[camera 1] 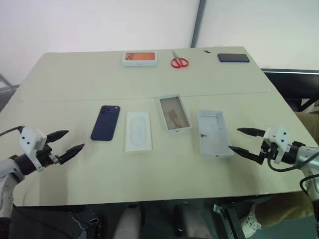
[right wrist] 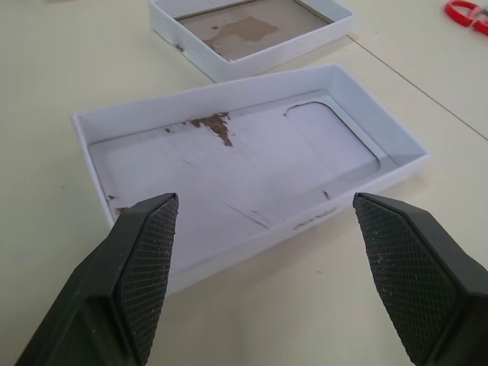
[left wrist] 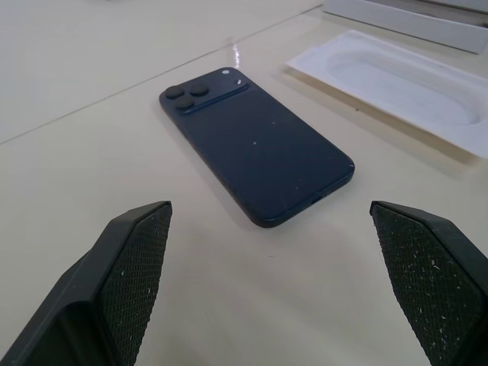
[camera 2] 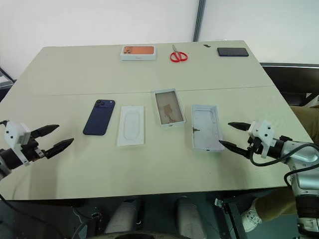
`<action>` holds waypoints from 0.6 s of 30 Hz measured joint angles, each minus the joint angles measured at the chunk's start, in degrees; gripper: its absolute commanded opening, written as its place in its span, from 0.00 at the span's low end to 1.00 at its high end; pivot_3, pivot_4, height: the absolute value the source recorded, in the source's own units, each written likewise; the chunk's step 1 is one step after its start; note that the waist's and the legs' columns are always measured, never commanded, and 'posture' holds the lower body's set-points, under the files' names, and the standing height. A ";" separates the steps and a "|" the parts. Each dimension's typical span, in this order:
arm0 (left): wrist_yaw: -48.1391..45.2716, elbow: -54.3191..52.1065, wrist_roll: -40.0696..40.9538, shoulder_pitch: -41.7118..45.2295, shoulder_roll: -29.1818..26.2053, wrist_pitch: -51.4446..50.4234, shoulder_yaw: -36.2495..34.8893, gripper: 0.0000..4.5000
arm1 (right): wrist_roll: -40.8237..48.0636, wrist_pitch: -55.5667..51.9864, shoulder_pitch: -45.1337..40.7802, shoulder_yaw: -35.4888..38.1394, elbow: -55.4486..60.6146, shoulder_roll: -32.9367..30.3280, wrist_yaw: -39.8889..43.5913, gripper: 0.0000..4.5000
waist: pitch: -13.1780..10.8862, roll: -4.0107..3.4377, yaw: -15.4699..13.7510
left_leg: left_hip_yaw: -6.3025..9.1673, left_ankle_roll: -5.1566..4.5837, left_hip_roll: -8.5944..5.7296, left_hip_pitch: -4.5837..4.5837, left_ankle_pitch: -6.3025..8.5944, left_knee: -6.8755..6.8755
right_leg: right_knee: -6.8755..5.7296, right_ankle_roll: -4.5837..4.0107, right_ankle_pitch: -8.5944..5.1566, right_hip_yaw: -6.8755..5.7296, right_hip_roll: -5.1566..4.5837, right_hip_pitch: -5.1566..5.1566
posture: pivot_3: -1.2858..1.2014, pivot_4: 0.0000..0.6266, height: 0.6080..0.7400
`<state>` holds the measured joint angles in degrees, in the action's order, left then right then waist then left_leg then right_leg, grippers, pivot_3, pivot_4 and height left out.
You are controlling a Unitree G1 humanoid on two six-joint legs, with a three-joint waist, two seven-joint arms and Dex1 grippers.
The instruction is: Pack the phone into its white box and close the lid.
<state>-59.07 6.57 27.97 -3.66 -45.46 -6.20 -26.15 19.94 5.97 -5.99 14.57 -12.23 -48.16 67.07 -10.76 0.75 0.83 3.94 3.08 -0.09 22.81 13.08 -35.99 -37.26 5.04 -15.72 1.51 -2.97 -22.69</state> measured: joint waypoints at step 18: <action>1.05 1.53 0.00 2.23 0.01 0.18 0.02 0.98 | -1.14 0.63 -1.94 -0.21 -1.89 -0.13 -0.37 0.85 | 0.00 0.00 0.01 | -0.04 -0.01 0.00 -0.05 0.01 0.02 | 0.00 0.13 0.07 0.03 -0.01 0.02 | 0.52 0.24 1.00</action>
<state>-58.01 8.10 27.97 -1.43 -45.46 -6.02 -26.13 18.80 6.60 -7.93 14.36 -14.12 -48.29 66.70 -10.76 0.75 0.84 3.90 3.07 -0.09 22.76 13.08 -35.97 -37.26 5.17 -15.65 1.53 -2.98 -22.67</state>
